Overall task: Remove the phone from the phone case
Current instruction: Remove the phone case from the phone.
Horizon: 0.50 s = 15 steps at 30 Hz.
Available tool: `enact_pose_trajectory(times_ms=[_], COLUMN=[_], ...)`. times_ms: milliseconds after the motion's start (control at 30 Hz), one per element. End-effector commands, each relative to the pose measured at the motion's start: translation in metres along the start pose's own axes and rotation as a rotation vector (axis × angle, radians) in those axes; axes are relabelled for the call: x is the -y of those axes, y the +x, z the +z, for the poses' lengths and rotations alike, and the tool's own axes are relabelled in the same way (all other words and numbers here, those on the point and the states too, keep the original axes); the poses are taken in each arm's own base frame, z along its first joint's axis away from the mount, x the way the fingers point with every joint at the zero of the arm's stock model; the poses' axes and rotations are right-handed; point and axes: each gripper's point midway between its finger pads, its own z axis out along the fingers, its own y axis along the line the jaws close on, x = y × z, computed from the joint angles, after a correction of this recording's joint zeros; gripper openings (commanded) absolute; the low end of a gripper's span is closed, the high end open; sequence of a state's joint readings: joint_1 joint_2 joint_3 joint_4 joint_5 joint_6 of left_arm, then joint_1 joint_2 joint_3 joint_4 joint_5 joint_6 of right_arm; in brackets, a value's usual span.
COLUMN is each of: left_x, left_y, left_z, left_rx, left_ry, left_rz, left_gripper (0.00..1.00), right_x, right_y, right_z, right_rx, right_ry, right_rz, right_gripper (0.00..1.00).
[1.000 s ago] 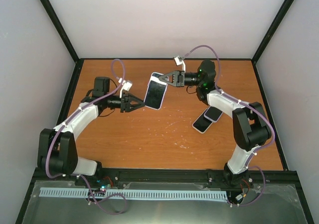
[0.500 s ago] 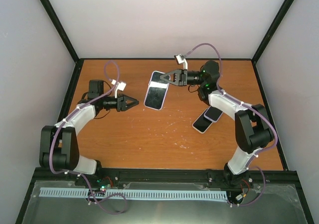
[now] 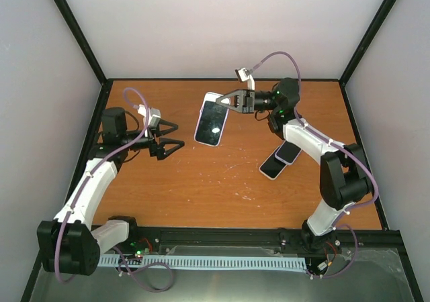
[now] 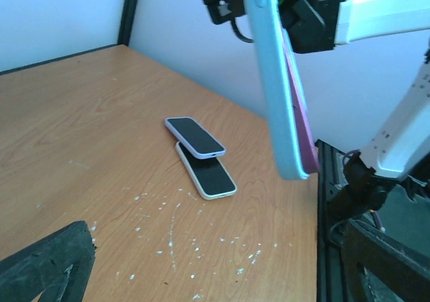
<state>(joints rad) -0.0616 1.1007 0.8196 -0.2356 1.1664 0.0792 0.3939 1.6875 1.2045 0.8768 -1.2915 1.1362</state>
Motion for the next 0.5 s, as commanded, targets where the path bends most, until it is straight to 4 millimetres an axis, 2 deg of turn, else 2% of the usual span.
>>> enact_pose_trajectory(times_ms=[0,100,467], left_x=[0.022,0.023,0.019], left_y=[0.001,0.001,-0.016], left_z=[0.000,0.003,0.017], left_rx=[0.007,0.001,0.008], left_ry=[0.141,0.186,0.171], left_rz=[0.005,-0.046,-0.076], left_gripper=[1.00,1.00,1.00], right_x=[-0.018,-0.018,-0.019], right_y=[-0.020,-0.023,-0.021], right_z=[0.001,0.002,0.008], right_rx=[0.030,0.033,0.025], right_ry=[-0.011,-0.013,-0.025], right_rz=[-0.095,-0.098,-0.099], right_gripper=[0.03,0.03,0.03])
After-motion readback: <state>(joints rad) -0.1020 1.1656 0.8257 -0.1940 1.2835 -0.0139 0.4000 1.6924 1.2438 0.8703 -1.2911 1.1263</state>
